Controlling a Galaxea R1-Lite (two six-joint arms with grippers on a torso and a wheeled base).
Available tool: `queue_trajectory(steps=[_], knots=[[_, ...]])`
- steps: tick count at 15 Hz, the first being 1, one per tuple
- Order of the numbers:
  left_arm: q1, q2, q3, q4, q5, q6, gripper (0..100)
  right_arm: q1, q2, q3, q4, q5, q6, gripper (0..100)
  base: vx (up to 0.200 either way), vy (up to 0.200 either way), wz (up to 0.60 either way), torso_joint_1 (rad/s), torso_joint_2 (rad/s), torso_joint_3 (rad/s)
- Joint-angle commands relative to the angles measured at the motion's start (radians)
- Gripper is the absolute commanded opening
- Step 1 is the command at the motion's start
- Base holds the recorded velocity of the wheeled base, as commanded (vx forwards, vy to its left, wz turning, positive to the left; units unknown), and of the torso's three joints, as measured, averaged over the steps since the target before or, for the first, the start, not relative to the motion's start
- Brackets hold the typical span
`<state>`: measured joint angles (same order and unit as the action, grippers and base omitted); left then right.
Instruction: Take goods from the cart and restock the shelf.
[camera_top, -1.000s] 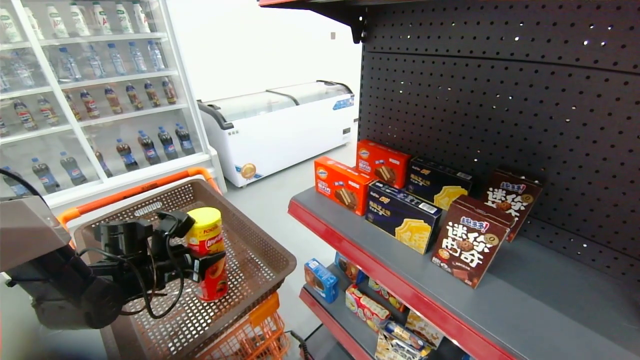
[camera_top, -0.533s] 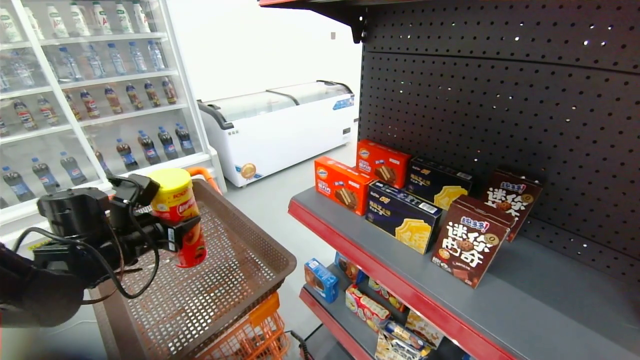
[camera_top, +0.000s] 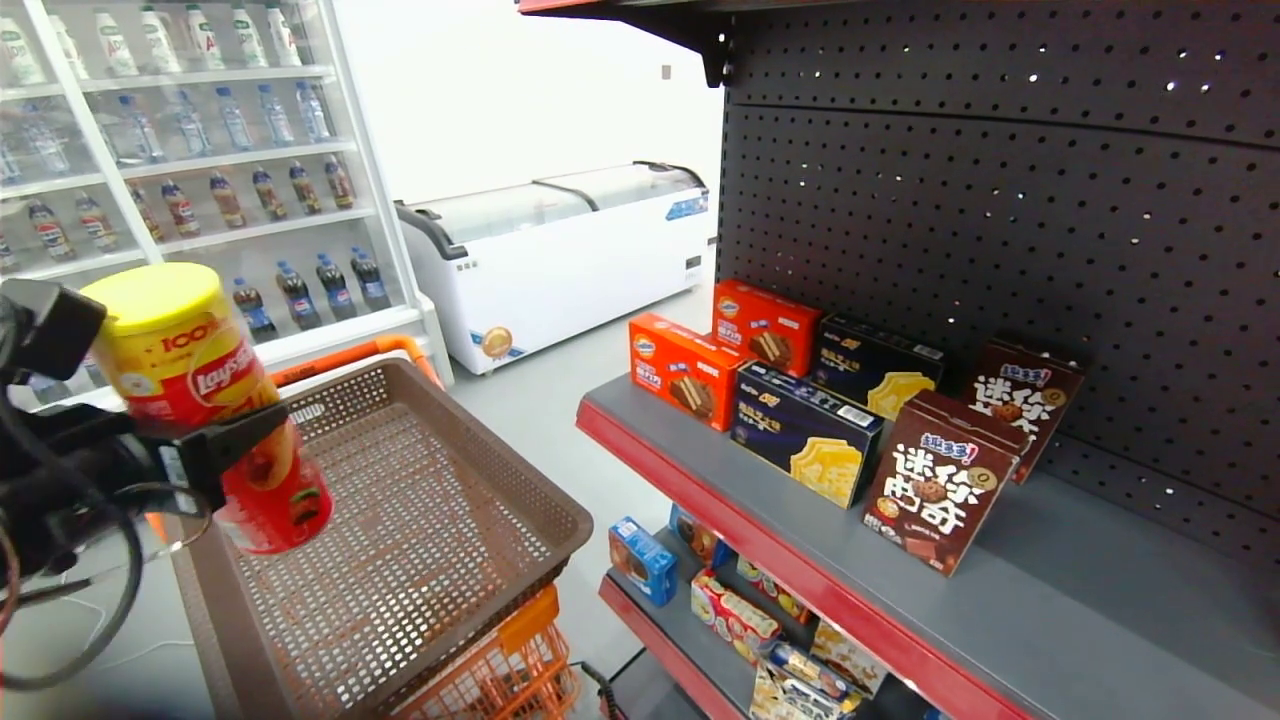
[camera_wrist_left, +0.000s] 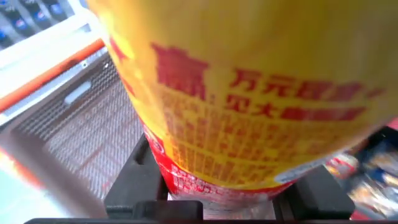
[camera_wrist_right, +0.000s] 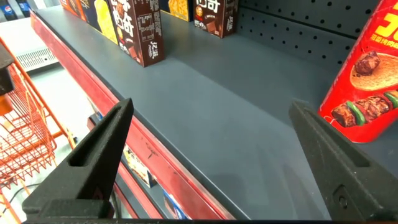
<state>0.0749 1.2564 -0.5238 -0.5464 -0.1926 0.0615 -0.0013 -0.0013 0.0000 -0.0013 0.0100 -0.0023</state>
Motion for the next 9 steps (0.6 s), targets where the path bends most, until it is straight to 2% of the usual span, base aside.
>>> queue_trajectory(steps=[1, 2, 3, 4, 9], knots=[[-0.035, -0.403, 0.033, 0.301, 0.038, -0.006, 0, 0.0, 0.001, 0.0, 0.0, 0.001, -0.001, 100, 0.0, 0.0, 0.0, 0.0, 0.0, 0.0], [-0.037, -0.494, 0.056, 0.385, 0.071, -0.006, 0, 0.0, 0.001, 0.0, 0.0, 0.001, -0.001, 100, 0.0, 0.0, 0.0, 0.0, 0.0, 0.0], [-0.038, -0.509, 0.061, 0.396, 0.074, -0.006, 0, 0.0, 0.001, 0.0, 0.0, 0.001, -0.001, 100, 0.0, 0.0, 0.0, 0.0, 0.0, 0.0], [-0.038, -0.666, 0.131, 0.456, 0.082, 0.0, 0, 0.0, 0.001, 0.0, 0.0, 0.001, -0.001, 100, 0.0, 0.0, 0.0, 0.0, 0.0, 0.0], [-0.038, -0.819, 0.146, 0.459, 0.073, 0.001, 0, 0.0, 0.001, 0.0, 0.0, 0.001, -0.001, 100, 0.0, 0.0, 0.0, 0.0, 0.0, 0.0]])
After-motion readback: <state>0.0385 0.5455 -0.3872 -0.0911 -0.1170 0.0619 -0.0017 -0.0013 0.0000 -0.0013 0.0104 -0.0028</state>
